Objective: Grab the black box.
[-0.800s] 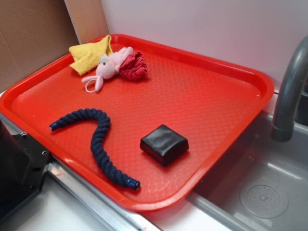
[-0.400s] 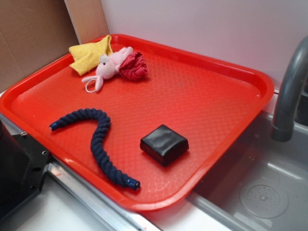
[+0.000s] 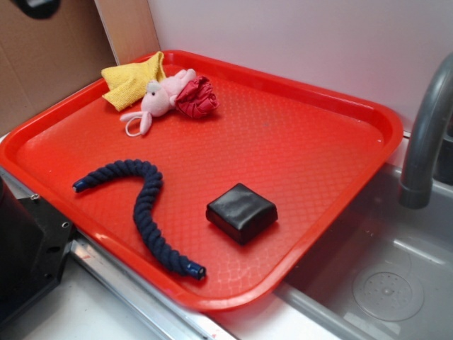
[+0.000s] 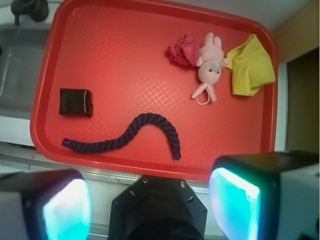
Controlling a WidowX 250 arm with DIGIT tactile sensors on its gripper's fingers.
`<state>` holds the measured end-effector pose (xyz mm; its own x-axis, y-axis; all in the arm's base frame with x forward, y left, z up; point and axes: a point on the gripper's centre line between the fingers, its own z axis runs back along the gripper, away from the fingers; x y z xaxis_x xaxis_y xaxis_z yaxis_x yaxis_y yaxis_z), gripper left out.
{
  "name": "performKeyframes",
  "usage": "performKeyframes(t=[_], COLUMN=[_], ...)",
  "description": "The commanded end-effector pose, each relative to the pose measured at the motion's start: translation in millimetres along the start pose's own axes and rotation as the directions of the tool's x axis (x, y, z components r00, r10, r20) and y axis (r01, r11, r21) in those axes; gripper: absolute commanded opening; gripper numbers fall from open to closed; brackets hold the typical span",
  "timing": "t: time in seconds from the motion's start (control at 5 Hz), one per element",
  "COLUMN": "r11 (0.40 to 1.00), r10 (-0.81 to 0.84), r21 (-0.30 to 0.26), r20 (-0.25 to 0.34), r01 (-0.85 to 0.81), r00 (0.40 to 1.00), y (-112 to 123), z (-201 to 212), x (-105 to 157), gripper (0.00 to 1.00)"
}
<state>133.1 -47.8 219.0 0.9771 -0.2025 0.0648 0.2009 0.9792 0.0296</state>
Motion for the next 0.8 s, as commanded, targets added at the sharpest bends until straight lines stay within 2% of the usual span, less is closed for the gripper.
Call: performKeyframes(t=[0.0, 0.2, 0.4, 0.6], r11=[0.974, 0.885, 0.742, 0.557], r10=[-0.226, -0.458, -0.659, -0.823], r21=[-0.024, -0.083, -0.091, -0.019], r20=[-0.094, 0.019, 0.082, 0.121], r01=[0.224, 0.458, 0.664, 0.831], r00=[0.970, 0.889, 0.748, 0.554], y=[-33.6, -34.1, -36.4, -58.6], z=[-21.7, -36.1, -47.0, -56.2], x=[38.9, 63.0, 71.9, 78.3], gripper=[1.00, 1.00, 1.00, 1.00])
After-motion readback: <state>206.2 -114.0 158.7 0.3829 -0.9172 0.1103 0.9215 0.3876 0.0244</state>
